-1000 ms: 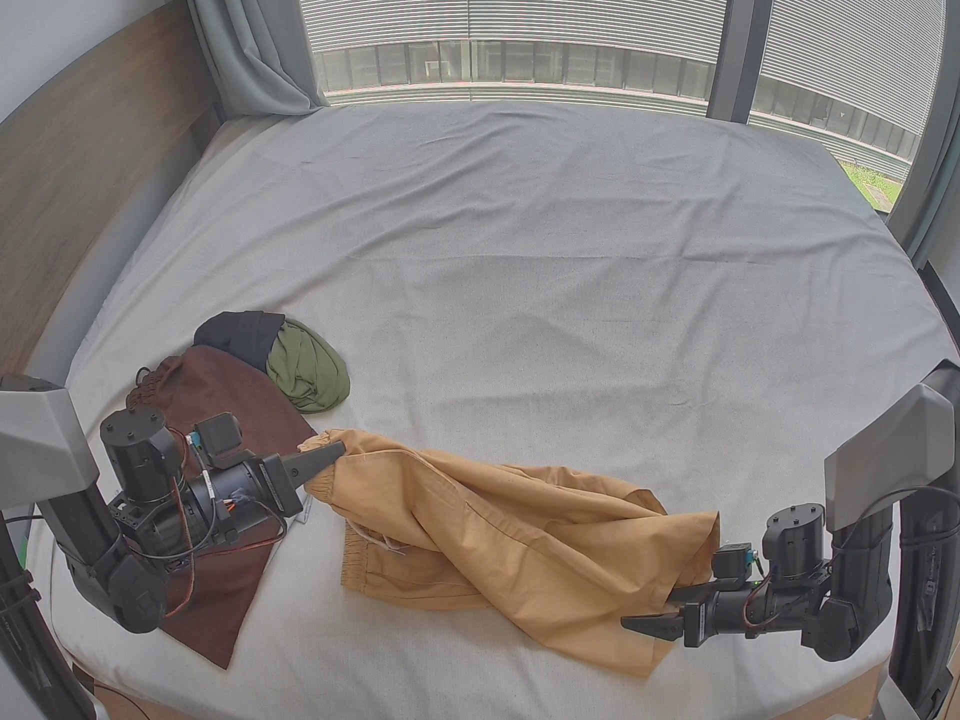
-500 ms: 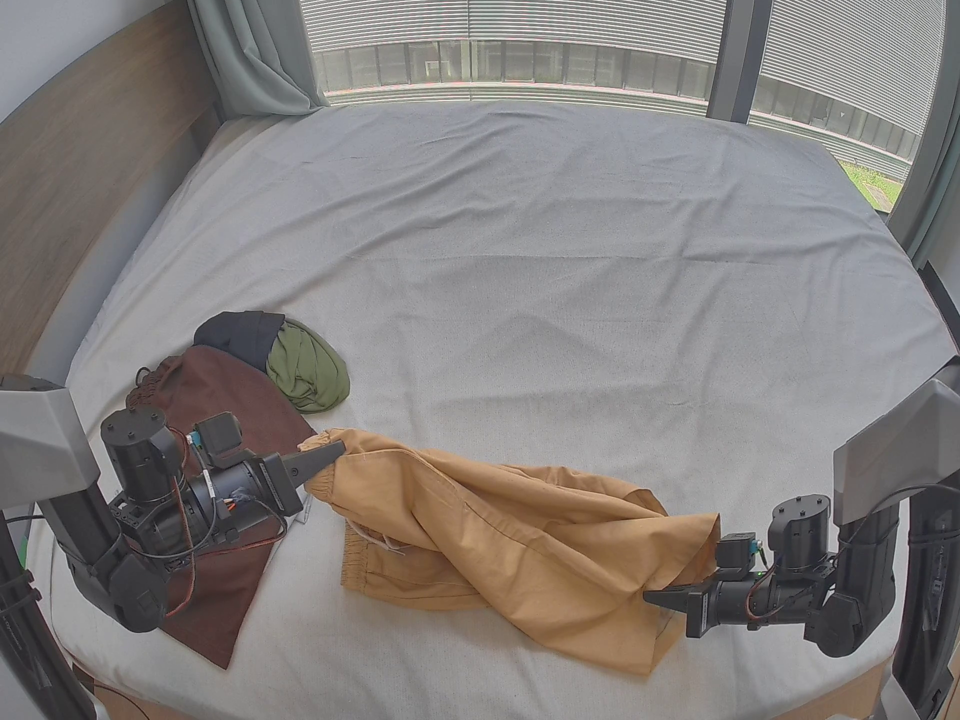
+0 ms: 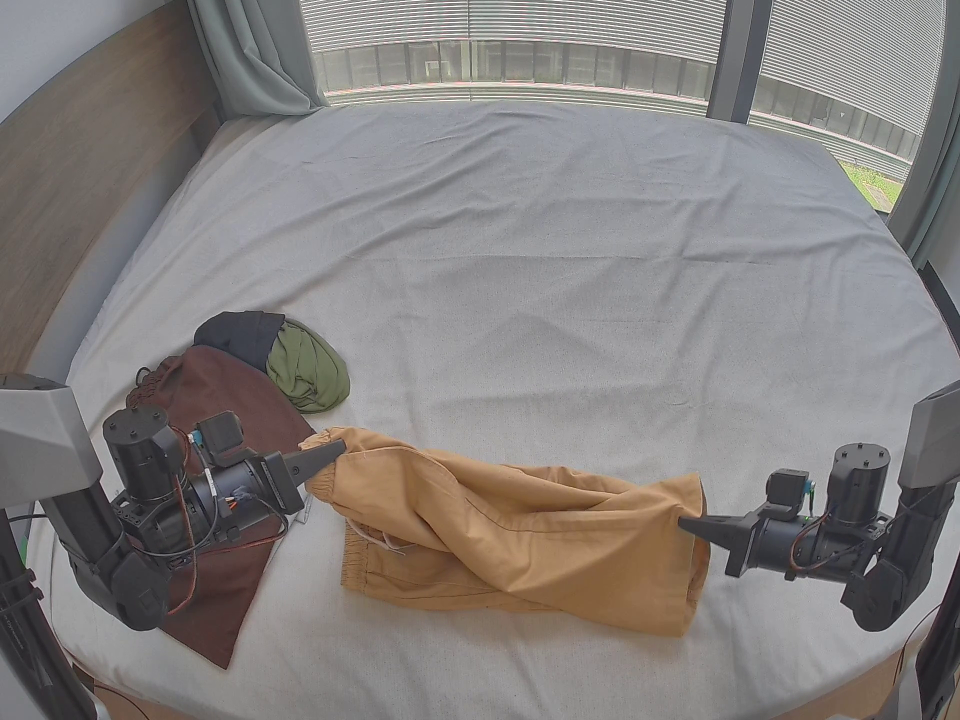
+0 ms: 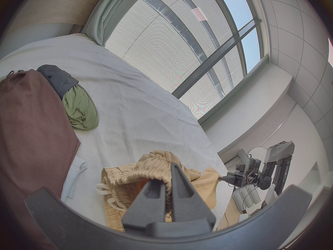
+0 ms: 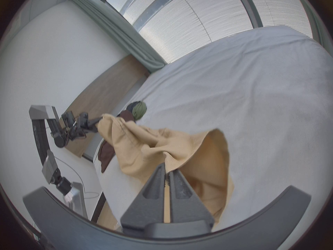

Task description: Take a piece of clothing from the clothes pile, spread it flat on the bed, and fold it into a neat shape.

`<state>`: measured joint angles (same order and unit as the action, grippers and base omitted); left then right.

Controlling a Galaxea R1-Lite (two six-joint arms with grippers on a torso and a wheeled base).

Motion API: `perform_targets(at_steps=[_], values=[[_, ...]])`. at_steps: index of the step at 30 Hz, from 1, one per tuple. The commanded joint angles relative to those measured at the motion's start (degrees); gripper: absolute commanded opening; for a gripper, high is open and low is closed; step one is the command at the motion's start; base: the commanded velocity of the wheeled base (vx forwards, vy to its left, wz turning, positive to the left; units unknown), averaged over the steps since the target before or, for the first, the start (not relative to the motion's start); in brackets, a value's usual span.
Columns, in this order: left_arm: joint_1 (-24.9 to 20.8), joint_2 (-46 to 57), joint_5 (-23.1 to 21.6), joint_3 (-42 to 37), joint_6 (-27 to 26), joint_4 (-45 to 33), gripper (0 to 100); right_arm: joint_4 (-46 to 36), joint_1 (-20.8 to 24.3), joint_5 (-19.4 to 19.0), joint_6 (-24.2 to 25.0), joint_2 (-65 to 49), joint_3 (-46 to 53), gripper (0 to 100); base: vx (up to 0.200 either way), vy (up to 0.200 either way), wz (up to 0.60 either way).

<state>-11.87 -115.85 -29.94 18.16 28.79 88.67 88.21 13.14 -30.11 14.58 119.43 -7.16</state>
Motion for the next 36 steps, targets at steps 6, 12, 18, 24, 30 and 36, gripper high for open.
perform_targets(at_steps=[6, 12, 18, 24, 30, 36], values=[[0.36, -0.78, 0.85, 0.73, 0.12, 0.01, 0, 0.12, -4.62, -0.39, 3.26, -5.17, -5.15, 0, 0.0, 0.0, 0.0], [0.45, -1.14, 0.94, 1.08, 0.12, 0.01, 0, -0.06, -6.46, -0.56, 9.06, -9.48, -8.14, 0, 0.0, 0.0, 0.0], [0.62, -1.14, 0.94, 1.17, 0.12, 0.01, 0, -0.5, -6.29, -1.27, 10.29, -12.91, -7.52, 0, 0.0, 0.0, 0.0], [0.62, -1.14, 0.94, 1.17, 0.12, 0.01, 0, -0.06, -3.91, -1.62, 9.94, -8.78, -3.65, 0, 0.0, 0.0, 0.0], [0.71, -1.4, 0.94, 1.52, 0.12, 0.01, 0, -0.06, -1.89, -1.62, 6.95, -3.15, -1.02, 0, 0.0, 0.0, 0.0], [1.59, -1.49, 0.94, 1.61, 0.12, 0.01, 0, 0.03, -0.49, -1.53, 4.58, 1.24, 0.83, 0, 0.0, 0.0, 0.0]])
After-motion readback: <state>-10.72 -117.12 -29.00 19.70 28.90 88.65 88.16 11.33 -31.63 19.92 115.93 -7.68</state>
